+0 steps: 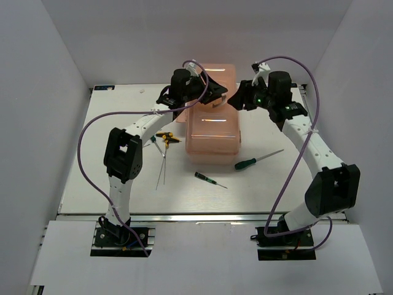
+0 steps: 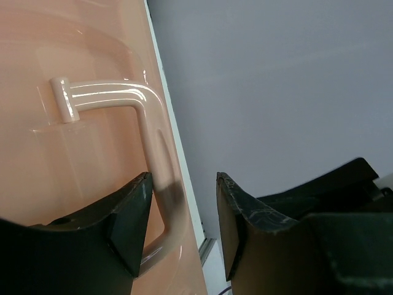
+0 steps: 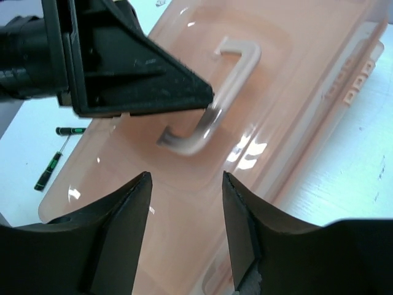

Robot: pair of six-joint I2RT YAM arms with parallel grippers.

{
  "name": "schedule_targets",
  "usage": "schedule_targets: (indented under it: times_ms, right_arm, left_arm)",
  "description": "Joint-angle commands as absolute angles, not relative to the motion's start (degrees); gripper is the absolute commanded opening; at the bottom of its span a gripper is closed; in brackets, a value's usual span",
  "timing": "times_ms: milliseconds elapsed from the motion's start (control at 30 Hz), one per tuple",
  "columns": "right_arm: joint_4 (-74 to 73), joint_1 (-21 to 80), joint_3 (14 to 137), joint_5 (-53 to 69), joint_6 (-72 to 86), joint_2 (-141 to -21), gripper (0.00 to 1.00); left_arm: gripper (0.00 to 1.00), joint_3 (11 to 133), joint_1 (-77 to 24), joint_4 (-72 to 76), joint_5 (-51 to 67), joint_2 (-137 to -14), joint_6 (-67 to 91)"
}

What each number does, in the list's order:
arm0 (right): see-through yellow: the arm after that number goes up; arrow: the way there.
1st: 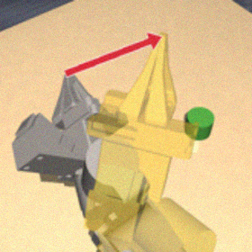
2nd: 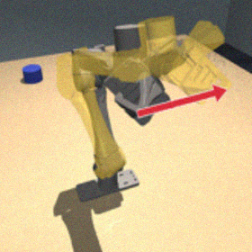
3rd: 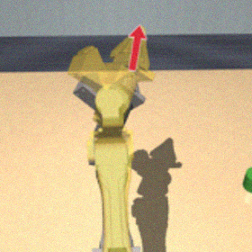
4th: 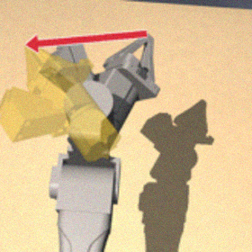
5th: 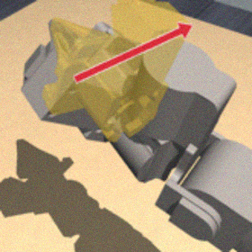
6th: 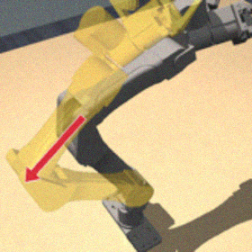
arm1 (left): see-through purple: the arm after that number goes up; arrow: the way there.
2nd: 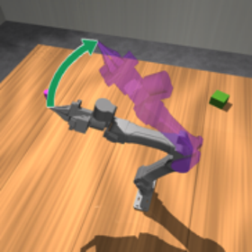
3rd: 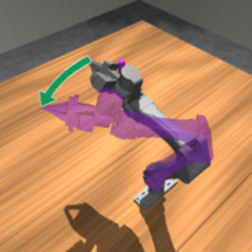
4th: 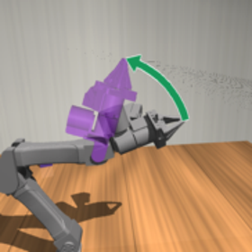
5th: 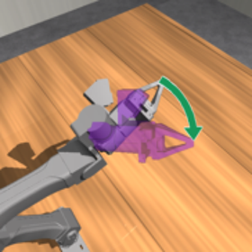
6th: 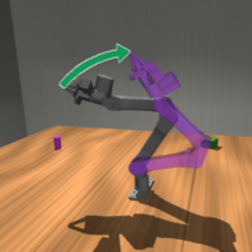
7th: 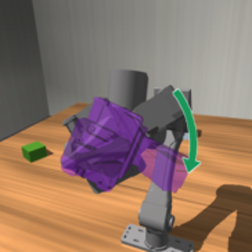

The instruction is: Sort the tools into containers

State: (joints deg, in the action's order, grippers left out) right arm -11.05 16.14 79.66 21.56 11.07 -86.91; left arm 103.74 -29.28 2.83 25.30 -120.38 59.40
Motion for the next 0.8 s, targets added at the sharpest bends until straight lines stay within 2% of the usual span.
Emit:
schedule_targets:
  times_ms: [0, 567, 767]
  right_arm:
    - [-7.91, 15.91, 83.4, 23.81, 14.15, -90.7, 0.54]
    - [-7.56, 16.43, 91.49, 27.42, 22.23, -103.62, 0.48]
    - [-8.09, 16.61, 90.53, 25.49, 24.6, -104.68, 0.41]
  left_arm:
    - [0.56, 102.04, -29.97, 2.11, 28.04, -120.67, 59.94]
    - [0.57, 102.48, -29.27, 2.99, 28.83, -121.2, 60.64]
    - [0.64, 104.67, -28.22, 0.89, 28.39, -120.24, 59.77]
